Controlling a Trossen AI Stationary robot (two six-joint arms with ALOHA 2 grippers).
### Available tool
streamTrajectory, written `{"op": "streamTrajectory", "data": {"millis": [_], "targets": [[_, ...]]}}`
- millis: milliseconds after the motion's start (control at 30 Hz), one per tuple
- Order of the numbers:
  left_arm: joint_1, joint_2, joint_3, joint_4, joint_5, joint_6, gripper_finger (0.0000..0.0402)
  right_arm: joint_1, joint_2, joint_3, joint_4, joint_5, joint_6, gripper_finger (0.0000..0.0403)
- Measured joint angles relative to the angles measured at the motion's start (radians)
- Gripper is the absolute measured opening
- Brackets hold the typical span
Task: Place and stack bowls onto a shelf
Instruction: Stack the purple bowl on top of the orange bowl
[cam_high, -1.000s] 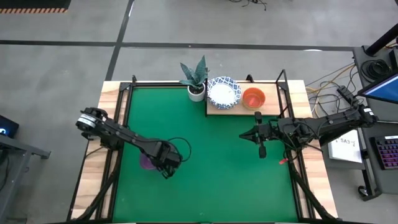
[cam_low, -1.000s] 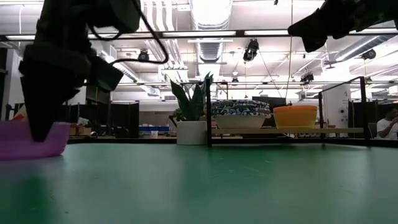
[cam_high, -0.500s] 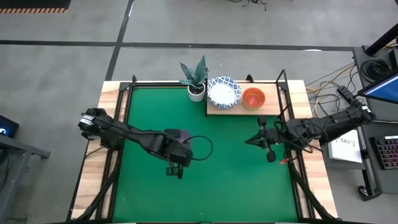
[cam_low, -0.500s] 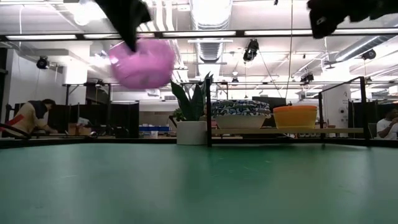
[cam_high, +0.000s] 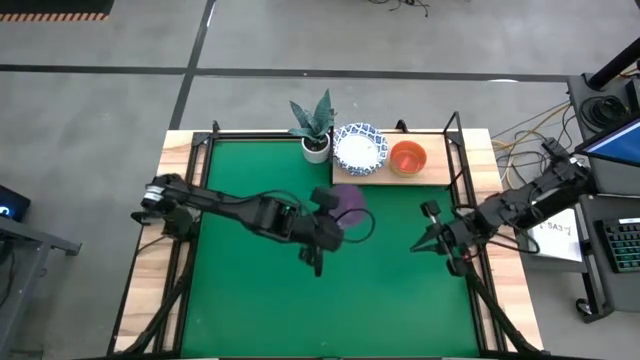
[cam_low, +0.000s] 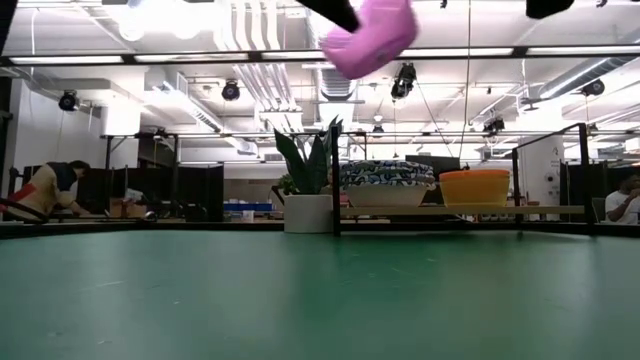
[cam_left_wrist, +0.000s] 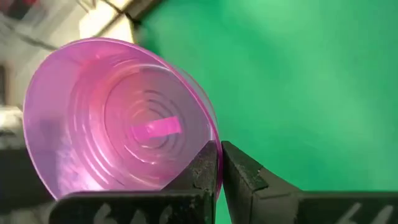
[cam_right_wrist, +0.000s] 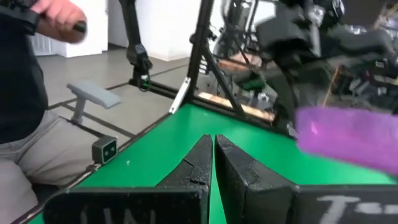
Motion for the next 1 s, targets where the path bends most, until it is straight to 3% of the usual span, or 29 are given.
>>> {"op": "streamTrajectory", "data": {"millis": [200, 367, 467, 733, 1000], "targets": [[0.091, 0.053, -0.003, 0.235, 0.01, 0.203, 0.0, 0.031, -0.009, 0.0, 0.014, 0.001, -0.045, 0.0009], [0.174, 0.104, -0.002, 0.384, 0.113, 0.298, 0.0, 0.032, -0.011, 0.0, 0.014, 0.001, -0.048, 0.0009], [0.224, 0.139, -0.003, 0.432, 0.122, 0.344, 0.0, 0.032, -0.01, 0.0, 0.014, 0.001, -0.067, 0.0009], [0.338, 0.218, 0.003, 0.629, 0.157, 0.357, 0.0, 0.032, -0.01, 0.0, 0.014, 0.001, -0.078, 0.0009], [0.371, 0.285, 0.003, 0.831, 0.168, 0.357, 0.0, 0.031, -0.01, 0.0, 0.012, 0.001, -0.087, 0.0009]]}}
